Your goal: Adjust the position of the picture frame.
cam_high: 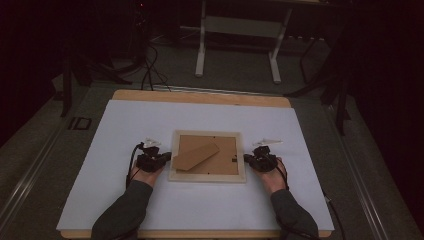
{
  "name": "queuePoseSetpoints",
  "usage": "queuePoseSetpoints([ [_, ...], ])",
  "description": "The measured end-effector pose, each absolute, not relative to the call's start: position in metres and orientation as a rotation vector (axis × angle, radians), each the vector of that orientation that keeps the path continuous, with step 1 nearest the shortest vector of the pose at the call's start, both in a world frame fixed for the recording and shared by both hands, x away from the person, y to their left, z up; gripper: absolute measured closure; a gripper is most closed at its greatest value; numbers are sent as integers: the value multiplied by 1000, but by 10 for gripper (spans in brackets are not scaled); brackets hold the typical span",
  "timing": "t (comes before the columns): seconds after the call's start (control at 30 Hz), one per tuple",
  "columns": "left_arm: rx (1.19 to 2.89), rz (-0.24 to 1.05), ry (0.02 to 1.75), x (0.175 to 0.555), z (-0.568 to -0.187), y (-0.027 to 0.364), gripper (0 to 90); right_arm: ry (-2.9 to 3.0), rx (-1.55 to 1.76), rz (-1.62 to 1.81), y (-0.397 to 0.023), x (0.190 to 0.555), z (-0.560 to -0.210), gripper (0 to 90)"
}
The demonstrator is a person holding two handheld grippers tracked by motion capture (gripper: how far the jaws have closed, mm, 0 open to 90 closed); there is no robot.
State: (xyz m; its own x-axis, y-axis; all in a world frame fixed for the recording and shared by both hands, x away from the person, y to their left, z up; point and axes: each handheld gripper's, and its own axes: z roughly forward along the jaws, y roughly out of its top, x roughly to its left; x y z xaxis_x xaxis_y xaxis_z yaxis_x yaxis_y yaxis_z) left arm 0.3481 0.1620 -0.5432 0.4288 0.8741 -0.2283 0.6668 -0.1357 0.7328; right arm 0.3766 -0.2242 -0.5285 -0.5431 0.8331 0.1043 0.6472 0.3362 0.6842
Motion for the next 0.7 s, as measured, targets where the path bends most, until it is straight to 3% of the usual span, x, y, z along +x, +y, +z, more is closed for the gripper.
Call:
queuePoseSetpoints([
  [0.33, 1871, 325, 1315, 348, -543, 162, 900, 2317, 1324, 1062, -228, 375, -532, 886],
  [0.7, 1849, 311, 1298, 345, -537, 167, 812, 2289, 1251, 1066, -226, 365, -523, 817],
])
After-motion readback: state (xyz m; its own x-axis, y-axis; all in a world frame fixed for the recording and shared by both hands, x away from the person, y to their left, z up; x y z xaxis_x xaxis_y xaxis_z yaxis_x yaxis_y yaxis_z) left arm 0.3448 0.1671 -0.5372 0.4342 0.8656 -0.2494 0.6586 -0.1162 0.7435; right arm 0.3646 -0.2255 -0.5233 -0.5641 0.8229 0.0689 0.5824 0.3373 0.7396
